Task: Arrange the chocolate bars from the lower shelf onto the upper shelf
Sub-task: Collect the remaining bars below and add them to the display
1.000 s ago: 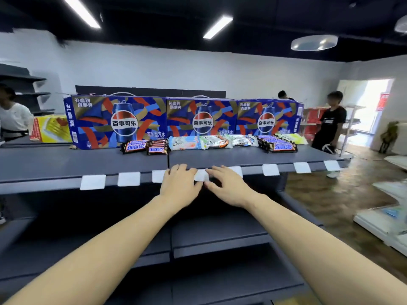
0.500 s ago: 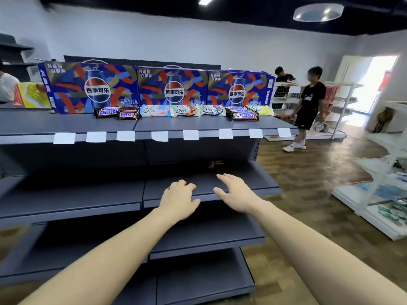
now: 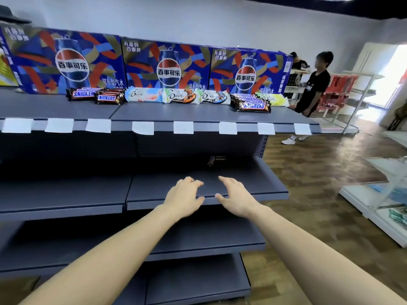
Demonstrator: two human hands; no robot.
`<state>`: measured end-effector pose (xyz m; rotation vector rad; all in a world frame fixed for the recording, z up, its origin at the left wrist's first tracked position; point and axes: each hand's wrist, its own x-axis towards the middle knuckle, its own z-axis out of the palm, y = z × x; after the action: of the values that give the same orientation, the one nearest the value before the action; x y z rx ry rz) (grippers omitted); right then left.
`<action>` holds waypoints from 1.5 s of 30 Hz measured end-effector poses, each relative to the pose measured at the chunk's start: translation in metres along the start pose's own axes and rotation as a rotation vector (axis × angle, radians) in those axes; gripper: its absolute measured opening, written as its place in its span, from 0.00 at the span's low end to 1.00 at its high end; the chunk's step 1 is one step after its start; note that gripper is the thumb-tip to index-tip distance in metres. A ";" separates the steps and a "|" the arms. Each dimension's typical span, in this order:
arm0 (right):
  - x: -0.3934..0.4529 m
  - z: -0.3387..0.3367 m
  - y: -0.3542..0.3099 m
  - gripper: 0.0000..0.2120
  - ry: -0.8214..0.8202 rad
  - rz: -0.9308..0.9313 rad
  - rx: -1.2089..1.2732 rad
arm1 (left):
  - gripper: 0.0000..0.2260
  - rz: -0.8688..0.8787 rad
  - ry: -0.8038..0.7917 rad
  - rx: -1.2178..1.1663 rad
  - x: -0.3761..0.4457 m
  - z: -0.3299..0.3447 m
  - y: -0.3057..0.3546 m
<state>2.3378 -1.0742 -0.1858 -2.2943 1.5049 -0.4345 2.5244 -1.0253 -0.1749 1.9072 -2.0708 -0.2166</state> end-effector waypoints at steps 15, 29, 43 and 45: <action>0.146 0.055 0.089 0.31 0.027 0.035 -0.045 | 0.23 -0.004 0.018 0.007 0.147 0.099 -0.026; 0.307 0.090 0.170 0.34 0.131 -0.028 -0.167 | 0.21 -0.039 0.053 0.125 0.292 0.190 -0.048; 0.333 0.113 0.173 0.24 0.224 0.056 -0.138 | 0.13 -0.051 0.160 0.117 0.301 0.198 -0.066; 0.326 0.115 0.171 0.23 0.246 0.072 -0.120 | 0.13 -0.042 0.179 0.125 0.293 0.197 -0.066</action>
<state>2.3759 -1.4226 -0.3472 -2.3376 1.7680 -0.6420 2.5034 -1.3419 -0.3434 1.9638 -1.9686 0.0734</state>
